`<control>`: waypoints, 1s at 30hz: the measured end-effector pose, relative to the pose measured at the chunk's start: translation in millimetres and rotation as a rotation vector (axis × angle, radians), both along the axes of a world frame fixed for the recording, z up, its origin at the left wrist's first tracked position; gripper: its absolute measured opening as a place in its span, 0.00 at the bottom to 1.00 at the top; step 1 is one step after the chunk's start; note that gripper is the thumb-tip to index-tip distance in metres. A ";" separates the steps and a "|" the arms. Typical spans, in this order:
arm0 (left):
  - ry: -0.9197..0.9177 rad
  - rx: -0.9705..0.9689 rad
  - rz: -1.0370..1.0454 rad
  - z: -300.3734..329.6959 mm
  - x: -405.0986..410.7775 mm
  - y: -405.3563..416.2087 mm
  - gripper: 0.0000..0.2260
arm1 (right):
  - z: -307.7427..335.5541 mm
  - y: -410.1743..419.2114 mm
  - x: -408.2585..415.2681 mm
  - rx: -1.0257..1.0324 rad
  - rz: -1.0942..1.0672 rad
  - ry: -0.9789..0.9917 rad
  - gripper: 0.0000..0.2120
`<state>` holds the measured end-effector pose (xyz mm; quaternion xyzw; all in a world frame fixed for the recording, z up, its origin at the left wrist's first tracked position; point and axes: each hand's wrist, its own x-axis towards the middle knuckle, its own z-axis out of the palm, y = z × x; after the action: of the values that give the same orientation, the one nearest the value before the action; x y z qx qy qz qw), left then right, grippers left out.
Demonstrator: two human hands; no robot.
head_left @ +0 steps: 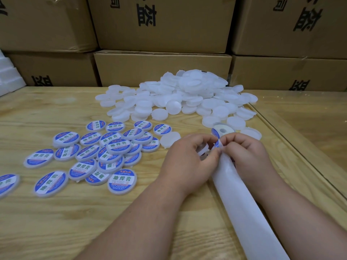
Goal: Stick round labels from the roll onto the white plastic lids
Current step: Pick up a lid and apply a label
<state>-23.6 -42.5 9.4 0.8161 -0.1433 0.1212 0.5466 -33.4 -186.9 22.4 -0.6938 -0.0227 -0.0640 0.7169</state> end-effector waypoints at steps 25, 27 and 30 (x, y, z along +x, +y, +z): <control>0.042 -0.485 0.253 7.8 4.5 8.4 0.11 | -8.5 -0.2 5.6 -0.166 -0.161 -0.150 0.17; 0.042 -0.466 0.213 7.5 3.8 7.0 0.10 | -8.3 -0.4 5.4 -0.177 -0.168 -0.196 0.18; 0.029 -0.450 0.168 6.6 3.1 6.1 0.09 | -8.8 0.4 5.5 -0.194 -0.187 -0.253 0.17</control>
<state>-20.5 -36.5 16.0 0.6844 -0.0365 0.1835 0.7047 -27.9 -186.5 13.6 -0.7451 -0.0545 -0.2146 0.6291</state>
